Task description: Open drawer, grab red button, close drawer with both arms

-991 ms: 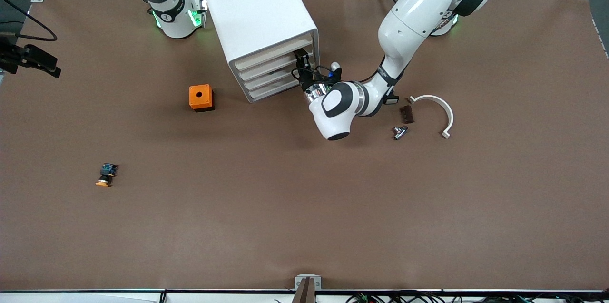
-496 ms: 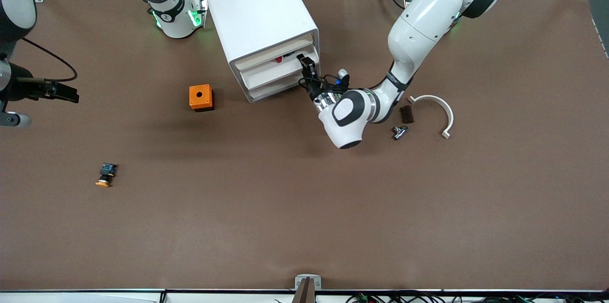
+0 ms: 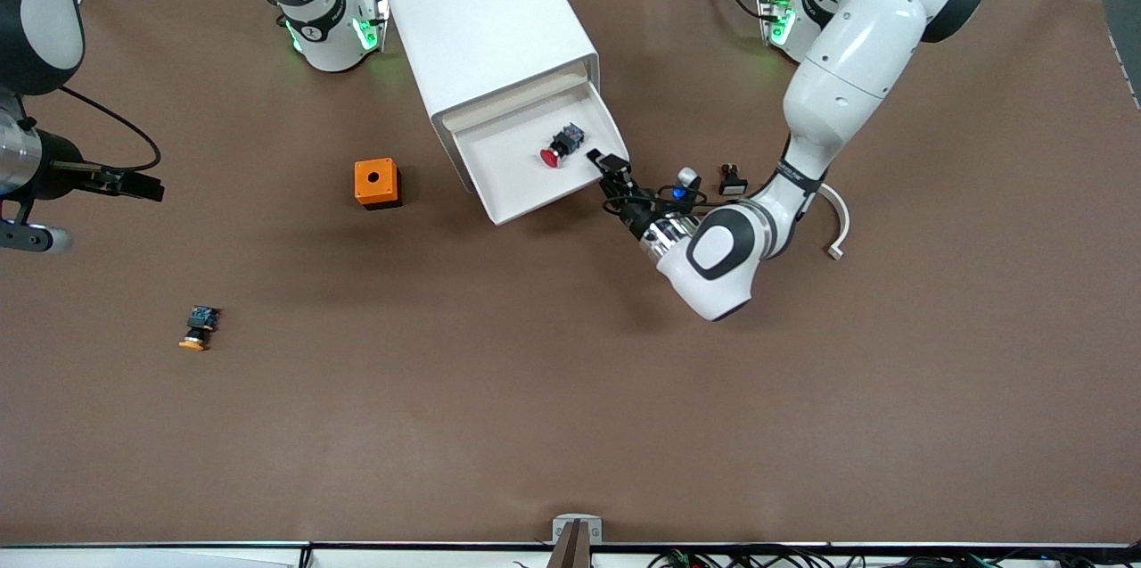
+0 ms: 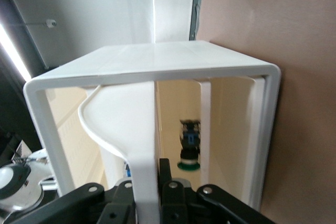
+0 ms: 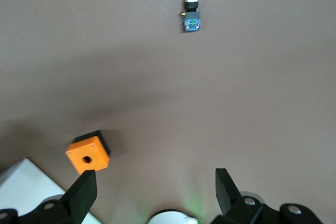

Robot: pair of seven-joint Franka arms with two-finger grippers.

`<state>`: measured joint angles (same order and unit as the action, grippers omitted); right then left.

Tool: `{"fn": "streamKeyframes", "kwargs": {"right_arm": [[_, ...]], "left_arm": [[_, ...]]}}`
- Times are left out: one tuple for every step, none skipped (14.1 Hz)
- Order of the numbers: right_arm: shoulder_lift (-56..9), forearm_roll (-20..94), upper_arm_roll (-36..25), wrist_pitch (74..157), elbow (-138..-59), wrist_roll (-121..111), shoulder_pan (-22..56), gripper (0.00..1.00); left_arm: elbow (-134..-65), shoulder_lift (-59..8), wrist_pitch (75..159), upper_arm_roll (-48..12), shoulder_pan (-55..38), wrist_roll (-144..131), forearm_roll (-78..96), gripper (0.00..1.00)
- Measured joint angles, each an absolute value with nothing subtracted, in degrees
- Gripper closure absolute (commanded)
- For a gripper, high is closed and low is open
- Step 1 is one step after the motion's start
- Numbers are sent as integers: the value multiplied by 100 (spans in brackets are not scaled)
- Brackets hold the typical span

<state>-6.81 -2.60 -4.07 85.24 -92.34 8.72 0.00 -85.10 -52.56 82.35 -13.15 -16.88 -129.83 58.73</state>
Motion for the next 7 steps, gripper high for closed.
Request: {"fn": "streamKeyframes", "kwargs": {"right_arm": [[-681, -194, -389, 8519, -9233, 1171, 30, 0], [-679, -143, -362, 8498, -9227, 1563, 128, 0], [-674, -113, -334, 8457, -9219, 2047, 302, 0], [-668, -41, -305, 8435, -9219, 2550, 511, 0], [-664, 116, -285, 8424, -9219, 3052, 727, 0], [-662, 245, -268, 8428, -9219, 3513, 946, 0], [-661, 315, -261, 8483, -9219, 3892, 1180, 0]], "left_arm": [[-8516, -5256, 8231, -1311, -1623, -12944, 5869, 85], [-8521, -5256, 8230, -1308, -1583, -12928, 5864, 79], [-8523, -5256, 8227, -1308, -1569, -12920, 5863, 64], [-8523, -5256, 8229, -1307, -1569, -12916, 5862, 37], [-8522, -5257, 8240, -1298, -1570, -12903, 5854, 22], [-8511, -5257, 8252, -1261, -1572, -12849, 5853, 15], [-8476, -5258, 8258, -1207, -1569, -12737, 5853, 7]]}}
